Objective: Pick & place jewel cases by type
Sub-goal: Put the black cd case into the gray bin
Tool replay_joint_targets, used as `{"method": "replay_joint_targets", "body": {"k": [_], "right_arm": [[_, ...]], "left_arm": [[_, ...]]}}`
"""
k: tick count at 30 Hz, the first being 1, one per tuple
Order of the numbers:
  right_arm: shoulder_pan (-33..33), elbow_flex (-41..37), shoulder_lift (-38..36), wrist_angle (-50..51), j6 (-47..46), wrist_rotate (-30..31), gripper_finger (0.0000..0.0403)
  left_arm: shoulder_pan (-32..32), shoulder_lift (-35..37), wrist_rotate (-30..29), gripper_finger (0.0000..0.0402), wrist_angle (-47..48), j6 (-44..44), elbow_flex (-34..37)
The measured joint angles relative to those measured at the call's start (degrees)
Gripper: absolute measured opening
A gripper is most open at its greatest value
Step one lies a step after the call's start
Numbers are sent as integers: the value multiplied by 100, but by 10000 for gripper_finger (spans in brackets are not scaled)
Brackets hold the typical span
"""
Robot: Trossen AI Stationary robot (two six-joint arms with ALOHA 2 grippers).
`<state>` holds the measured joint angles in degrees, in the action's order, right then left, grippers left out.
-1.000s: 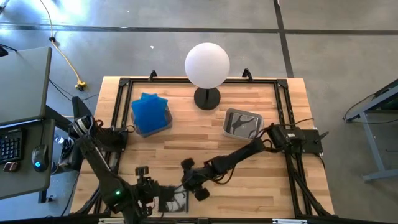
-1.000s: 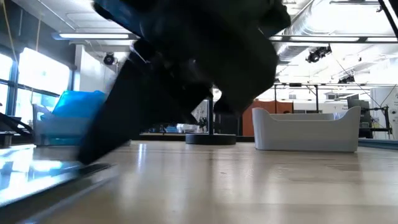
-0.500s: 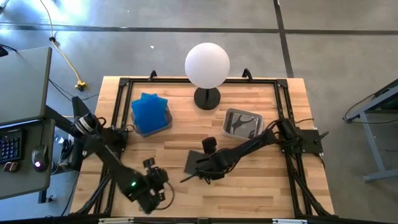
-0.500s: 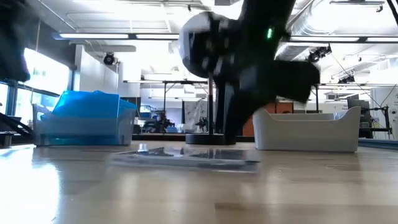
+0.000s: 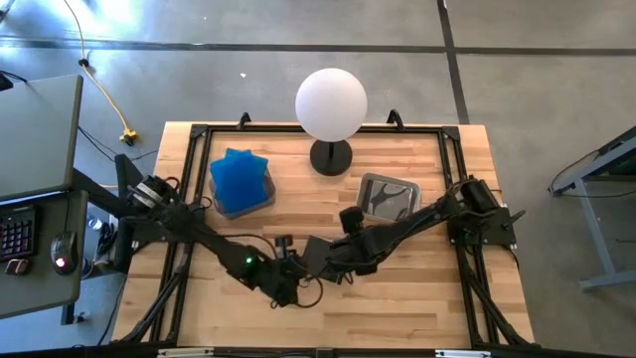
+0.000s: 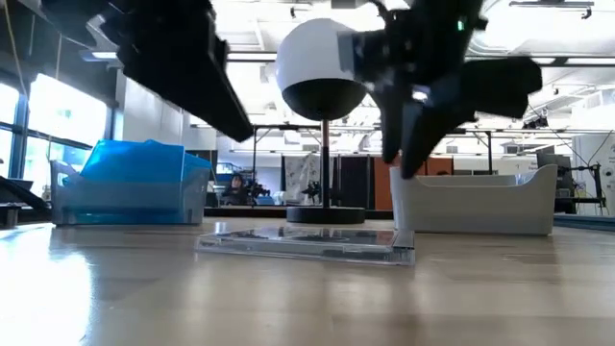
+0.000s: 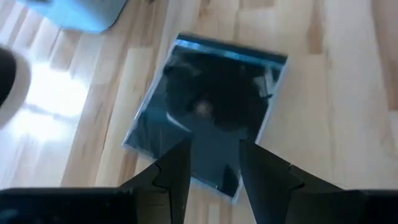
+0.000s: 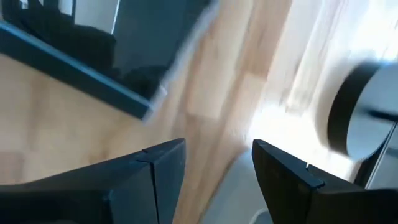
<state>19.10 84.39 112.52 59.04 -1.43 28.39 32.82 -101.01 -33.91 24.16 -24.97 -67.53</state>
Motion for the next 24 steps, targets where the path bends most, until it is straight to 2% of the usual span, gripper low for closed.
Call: {"method": "replay_joint_targets", "body": {"k": [6, 12, 14, 20, 24], "right_arm": [[-340, -1005, -246, -681, 233, 36, 181], [-735, -1518, -263, -1992, 718, -634, 181], [-809, -1522, -263, -2105, 922, -728, 181], [-963, -1518, -270, -2307, 1657, -867, 181], [-1067, -1519, -270, -2446, 2079, -1649, 181]], "left_arm": [[24, -277, -183, 131, -232, 318, -4], [-63, -664, -129, 131, -485, 698, 0], [-150, -752, -54, 135, -630, 733, -5], [-341, -791, 203, 192, -851, 905, -9], [-311, -789, 397, 231, -1031, 1279, -162]]}}
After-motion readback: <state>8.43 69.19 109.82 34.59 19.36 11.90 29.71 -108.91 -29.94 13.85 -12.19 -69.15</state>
